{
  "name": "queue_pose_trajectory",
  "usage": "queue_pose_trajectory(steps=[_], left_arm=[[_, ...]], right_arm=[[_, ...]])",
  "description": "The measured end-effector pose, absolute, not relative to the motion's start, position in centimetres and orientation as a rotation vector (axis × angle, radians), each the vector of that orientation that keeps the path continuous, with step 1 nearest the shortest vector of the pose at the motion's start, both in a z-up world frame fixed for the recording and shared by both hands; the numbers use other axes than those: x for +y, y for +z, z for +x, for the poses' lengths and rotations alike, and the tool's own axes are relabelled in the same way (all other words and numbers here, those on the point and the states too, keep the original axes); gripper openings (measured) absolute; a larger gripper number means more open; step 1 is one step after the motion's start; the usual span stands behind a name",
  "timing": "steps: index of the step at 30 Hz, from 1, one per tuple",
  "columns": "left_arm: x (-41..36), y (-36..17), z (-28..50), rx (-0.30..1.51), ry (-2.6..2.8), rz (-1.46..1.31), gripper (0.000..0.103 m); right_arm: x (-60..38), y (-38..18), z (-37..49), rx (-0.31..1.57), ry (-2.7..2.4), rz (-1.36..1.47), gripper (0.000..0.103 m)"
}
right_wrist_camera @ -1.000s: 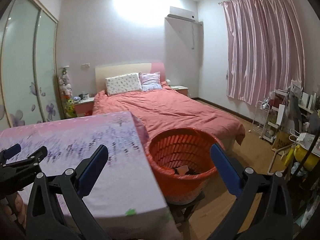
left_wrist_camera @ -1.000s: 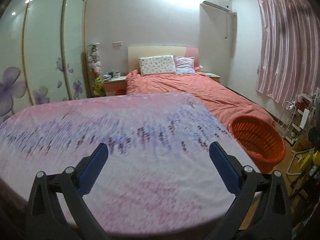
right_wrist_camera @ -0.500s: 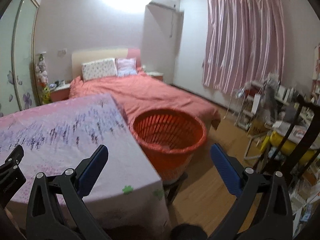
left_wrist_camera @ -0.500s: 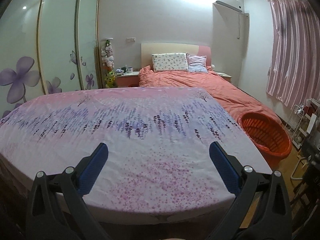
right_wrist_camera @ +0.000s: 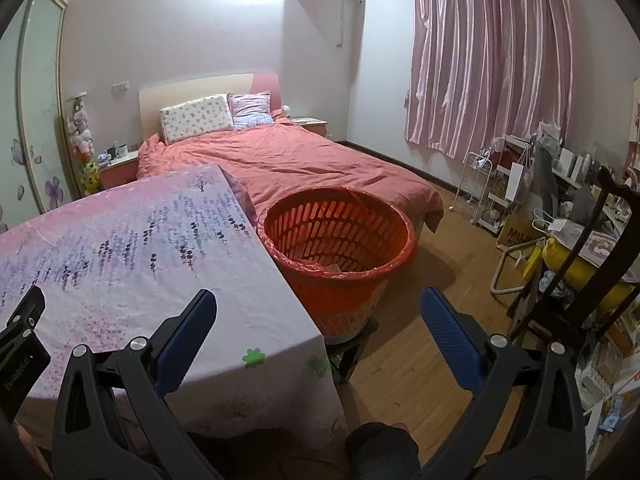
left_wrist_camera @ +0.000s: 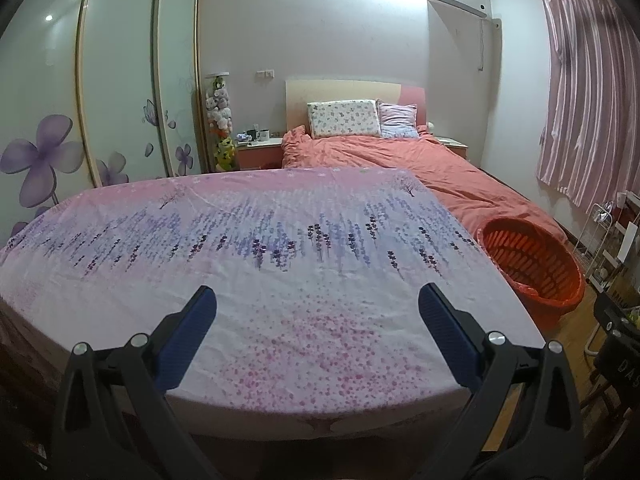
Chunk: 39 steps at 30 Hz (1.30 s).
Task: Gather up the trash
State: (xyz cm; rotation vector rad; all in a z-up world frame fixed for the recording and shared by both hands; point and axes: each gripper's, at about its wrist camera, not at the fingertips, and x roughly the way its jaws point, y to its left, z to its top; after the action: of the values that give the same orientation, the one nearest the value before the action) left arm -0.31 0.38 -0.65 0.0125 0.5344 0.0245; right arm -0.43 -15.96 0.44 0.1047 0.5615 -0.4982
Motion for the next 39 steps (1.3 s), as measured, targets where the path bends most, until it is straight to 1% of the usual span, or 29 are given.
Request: queue_pose_trajectory(steps=[23,39], left_arm=[[-1.3,1.6,-1.6,0.483,0.049,0.038,0.099],[-1.3,1.7,-1.3,0.49,0.073,0.039,0.099]], right_arm=[[-16.7,1.5,-1.2,0.529,-0.522,0.123,0.101],[-17.0,1.6,-0.9,0.545,-0.504,0.122,0.101]])
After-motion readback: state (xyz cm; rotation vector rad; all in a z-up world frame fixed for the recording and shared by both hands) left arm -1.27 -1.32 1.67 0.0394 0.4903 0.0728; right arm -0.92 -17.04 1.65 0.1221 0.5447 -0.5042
